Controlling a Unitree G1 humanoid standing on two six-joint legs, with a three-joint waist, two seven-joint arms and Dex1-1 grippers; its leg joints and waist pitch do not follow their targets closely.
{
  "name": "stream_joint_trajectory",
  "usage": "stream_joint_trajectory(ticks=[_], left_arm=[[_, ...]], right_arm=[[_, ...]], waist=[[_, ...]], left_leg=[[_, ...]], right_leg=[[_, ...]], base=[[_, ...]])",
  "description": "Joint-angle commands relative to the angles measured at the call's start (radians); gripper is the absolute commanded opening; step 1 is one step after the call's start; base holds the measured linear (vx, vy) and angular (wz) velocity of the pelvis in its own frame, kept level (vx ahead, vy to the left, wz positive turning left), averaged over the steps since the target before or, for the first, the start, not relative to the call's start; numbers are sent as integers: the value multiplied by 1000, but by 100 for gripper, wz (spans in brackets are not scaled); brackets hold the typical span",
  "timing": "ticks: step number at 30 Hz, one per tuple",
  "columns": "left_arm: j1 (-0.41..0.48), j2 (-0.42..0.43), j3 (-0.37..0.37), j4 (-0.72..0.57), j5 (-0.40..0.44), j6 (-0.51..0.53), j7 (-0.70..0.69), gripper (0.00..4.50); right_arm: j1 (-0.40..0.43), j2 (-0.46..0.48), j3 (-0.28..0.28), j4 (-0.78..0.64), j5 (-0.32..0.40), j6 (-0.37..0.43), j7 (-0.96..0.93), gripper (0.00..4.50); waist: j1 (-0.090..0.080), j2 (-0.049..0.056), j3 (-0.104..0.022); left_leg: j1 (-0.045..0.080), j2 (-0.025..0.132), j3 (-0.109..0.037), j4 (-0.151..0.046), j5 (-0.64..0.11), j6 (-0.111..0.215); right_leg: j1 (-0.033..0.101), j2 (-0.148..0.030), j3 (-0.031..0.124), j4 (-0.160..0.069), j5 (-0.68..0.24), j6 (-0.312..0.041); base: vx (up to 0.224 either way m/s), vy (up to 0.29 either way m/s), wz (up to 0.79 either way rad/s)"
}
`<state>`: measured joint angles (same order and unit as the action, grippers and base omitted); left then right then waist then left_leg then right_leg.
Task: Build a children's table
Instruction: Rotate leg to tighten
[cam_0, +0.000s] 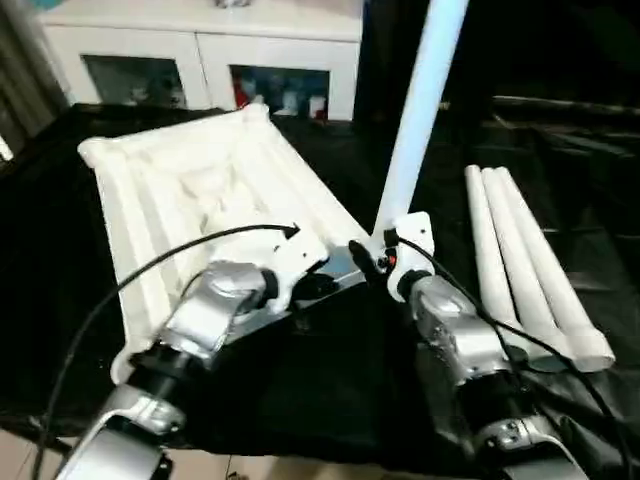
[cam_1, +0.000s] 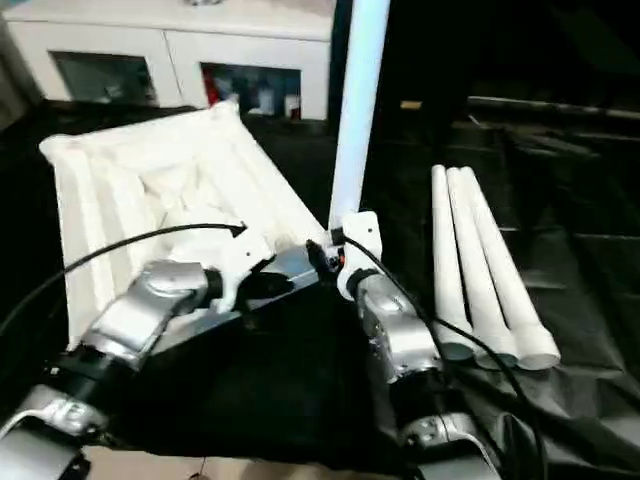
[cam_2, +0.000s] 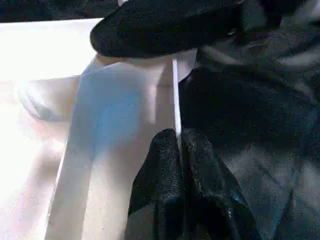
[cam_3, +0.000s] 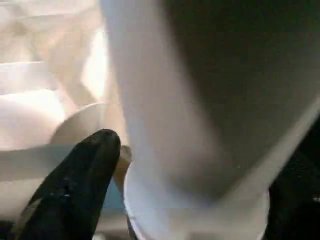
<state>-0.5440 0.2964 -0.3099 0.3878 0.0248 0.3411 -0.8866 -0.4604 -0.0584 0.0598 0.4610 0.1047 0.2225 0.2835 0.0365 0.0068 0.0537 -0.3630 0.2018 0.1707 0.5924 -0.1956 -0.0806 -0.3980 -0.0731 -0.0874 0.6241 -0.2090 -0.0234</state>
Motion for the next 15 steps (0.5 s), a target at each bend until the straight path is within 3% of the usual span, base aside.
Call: stream_joint_trajectory(ticks=[1, 4, 6, 9, 12, 15], left_arm=[[25, 47, -11, -39, -31, -47, -116, 0], [51, 104, -12, -67, -66, -100, -216, 0], [63, 133, -7, -90, -95, -98, -274, 0], [66, 153, -5, -99, -105, -102, -306, 0], [70, 166, -11, -108, -114, -109, -333, 0], [71, 170, -13, -109, -119, -116, -339, 0]], right_arm=[[35, -87, 45, -108, -2, 55, 114, 388], [94, -185, 97, -212, 20, 86, 281, 388], [142, -257, 133, -288, 42, 89, 402, 388], [176, -308, 147, -334, 58, 85, 478, 388], [186, -323, 144, -348, 74, 89, 500, 388], [187, -332, 142, -352, 67, 91, 496, 388]], waist=[[8, 10, -71], [11, 9, -65], [17, 9, -63], [27, 9, -60], [25, 6, -58], [25, 6, -58]], left_leg=[[0, 23, -9, -59, -36, 67], [1, 26, -5, -61, -83, 81], [4, 31, -4, -64, -117, 70], [8, 34, -3, -66, -138, 55], [5, 31, -4, -68, -162, 41], [4, 31, -5, -67, -149, 37]], right_leg=[[70, -63, 59, -56, 111, -242], [67, -65, 59, -62, 85, -238], [63, -68, 62, -65, 24, -235], [59, -68, 63, -70, -26, -231], [60, -70, 62, -75, -88, -219], [58, -69, 62, -74, -88, -217]], base=[[0, 0, 0], [0, 0, 0], [0, 0, 0], [0, 0, 0], [0, 0, 0], [0, 0, 0]])
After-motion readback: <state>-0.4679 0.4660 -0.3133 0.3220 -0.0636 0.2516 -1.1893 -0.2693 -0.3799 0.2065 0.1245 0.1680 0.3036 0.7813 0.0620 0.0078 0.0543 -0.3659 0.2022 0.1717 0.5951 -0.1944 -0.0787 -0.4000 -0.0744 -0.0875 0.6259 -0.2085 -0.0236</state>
